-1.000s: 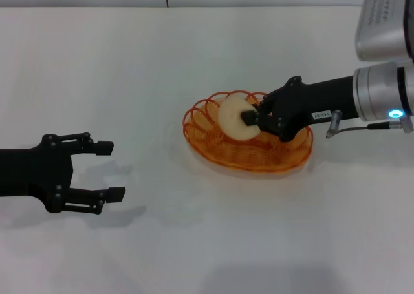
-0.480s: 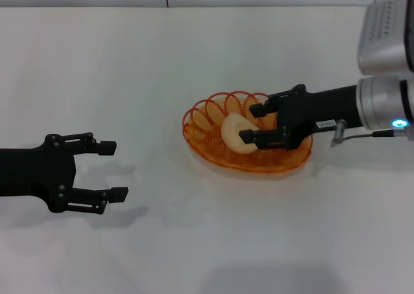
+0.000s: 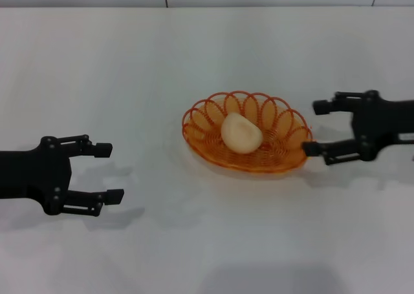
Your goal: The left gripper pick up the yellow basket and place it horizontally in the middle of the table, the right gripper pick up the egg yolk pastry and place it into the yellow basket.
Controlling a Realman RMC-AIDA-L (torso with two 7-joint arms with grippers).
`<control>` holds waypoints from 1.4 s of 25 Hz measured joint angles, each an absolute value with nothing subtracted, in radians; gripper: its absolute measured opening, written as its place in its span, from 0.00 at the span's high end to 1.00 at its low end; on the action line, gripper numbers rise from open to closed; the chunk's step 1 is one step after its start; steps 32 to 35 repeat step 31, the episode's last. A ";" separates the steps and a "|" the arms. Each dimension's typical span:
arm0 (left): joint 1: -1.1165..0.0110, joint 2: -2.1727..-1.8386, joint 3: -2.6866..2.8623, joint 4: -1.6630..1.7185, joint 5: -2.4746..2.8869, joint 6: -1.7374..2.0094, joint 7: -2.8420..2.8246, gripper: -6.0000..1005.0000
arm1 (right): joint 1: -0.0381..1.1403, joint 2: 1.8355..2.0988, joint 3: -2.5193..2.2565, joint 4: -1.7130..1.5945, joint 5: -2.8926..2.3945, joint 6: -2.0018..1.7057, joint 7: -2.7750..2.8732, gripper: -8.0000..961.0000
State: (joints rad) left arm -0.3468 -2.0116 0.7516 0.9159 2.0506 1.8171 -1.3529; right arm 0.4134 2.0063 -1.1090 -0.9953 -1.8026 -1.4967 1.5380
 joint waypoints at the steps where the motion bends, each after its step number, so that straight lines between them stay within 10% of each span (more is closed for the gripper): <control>1: -0.347 -2.011 0.752 0.917 2.050 1.817 -1.353 0.12 | 0.412 2.002 -1.074 -0.971 -1.804 -1.524 1.510 0.18; 35: -0.379 -2.008 0.750 0.900 2.049 1.795 -1.349 0.12 | 0.400 1.997 -0.961 -0.843 -1.879 -1.618 1.357 0.09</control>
